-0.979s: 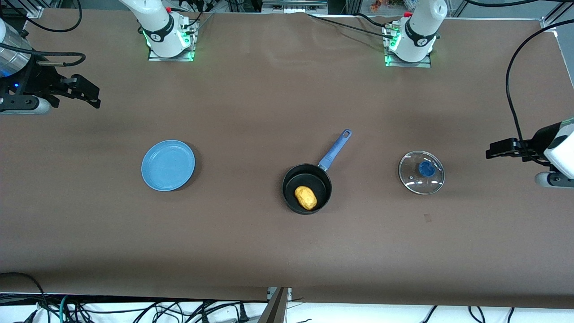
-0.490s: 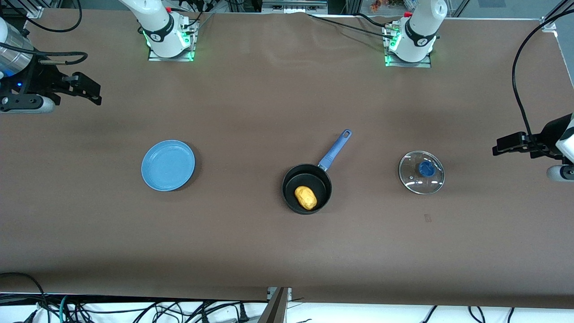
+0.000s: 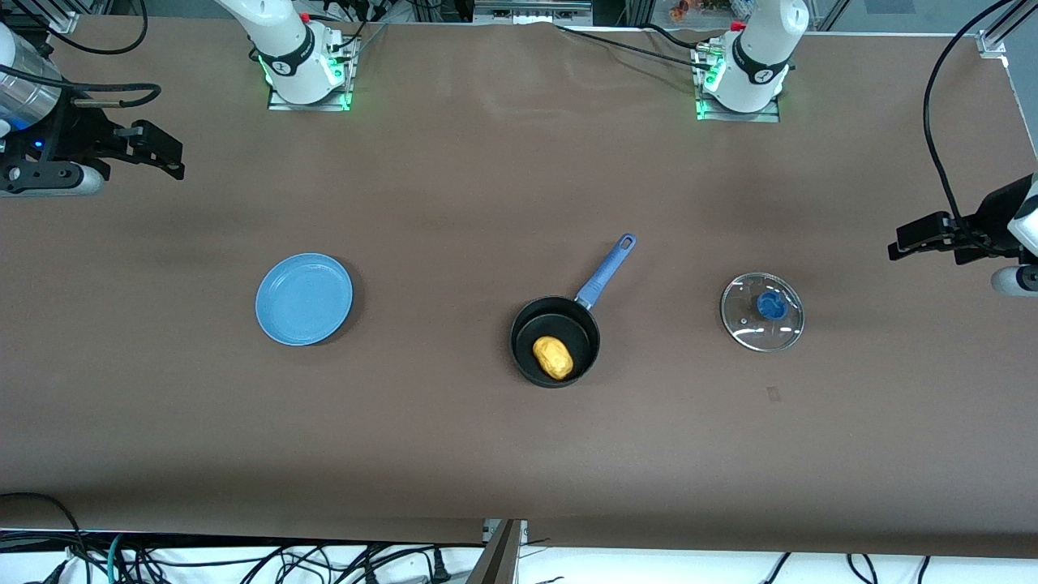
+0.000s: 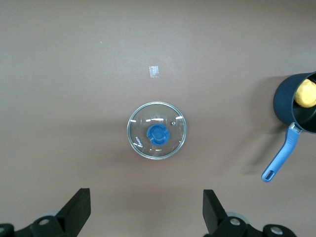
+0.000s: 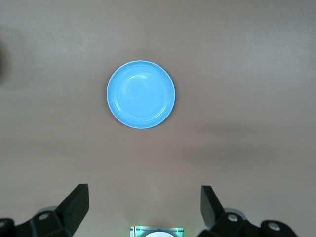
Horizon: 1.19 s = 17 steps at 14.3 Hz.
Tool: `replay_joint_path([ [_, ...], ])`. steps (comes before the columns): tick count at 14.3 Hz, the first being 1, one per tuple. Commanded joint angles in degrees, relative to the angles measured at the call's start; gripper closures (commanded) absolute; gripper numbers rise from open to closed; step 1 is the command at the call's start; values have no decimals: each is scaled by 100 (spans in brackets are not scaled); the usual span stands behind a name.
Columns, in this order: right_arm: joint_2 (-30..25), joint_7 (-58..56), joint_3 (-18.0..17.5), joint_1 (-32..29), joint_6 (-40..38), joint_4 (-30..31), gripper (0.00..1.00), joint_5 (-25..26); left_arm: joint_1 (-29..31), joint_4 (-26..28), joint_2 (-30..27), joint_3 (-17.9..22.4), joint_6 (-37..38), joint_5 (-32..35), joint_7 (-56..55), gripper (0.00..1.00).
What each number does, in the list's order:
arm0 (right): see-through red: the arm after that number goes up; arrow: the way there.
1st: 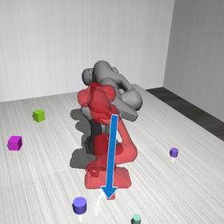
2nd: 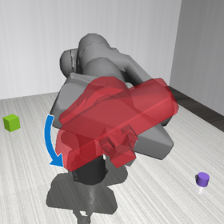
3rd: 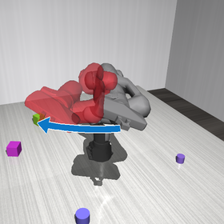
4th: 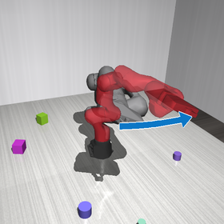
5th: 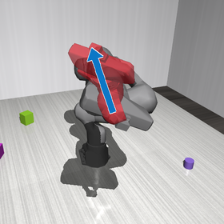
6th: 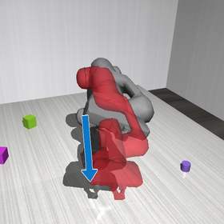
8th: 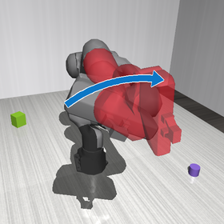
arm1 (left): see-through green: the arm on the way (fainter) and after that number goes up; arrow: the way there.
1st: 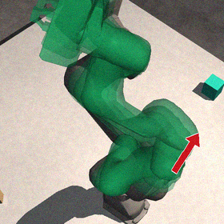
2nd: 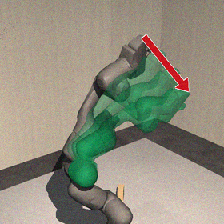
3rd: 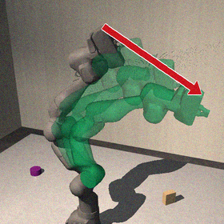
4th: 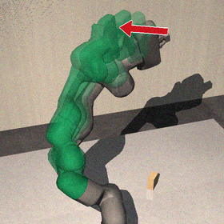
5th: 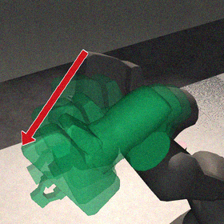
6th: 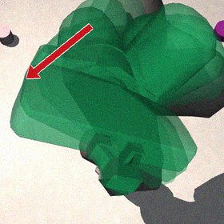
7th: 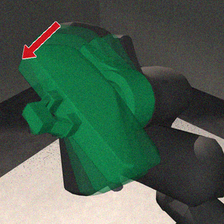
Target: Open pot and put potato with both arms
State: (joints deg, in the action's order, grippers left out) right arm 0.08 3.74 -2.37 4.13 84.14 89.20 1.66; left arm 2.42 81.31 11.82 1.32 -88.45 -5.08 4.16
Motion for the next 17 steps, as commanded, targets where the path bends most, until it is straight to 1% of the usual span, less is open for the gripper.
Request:
replay_joint_path([
  [1,10,-110,8,-8,6,-95,0,1,-30,306,-180,-211,-147,401,-29,0],
  [4,1,-136,8,-8,-20,-113,0,-8,-22,368,-242,-211,-155,464,6,0],
  [7,1,-145,8,-8,-46,-96,0,-8,-136,824,-505,-211,-479,604,-3,0],
  [12,10,-154,8,-8,-20,-113,0,-8,-154,834,-462,-211,-507,640,-12,0],
  [14,10,-154,8,-8,-38,-95,0,-16,-145,642,-234,-228,-489,648,-56,0],
  [17,10,-154,8,-8,-11,-113,0,-8,-119,80,91,-228,-183,640,-47,0],
])
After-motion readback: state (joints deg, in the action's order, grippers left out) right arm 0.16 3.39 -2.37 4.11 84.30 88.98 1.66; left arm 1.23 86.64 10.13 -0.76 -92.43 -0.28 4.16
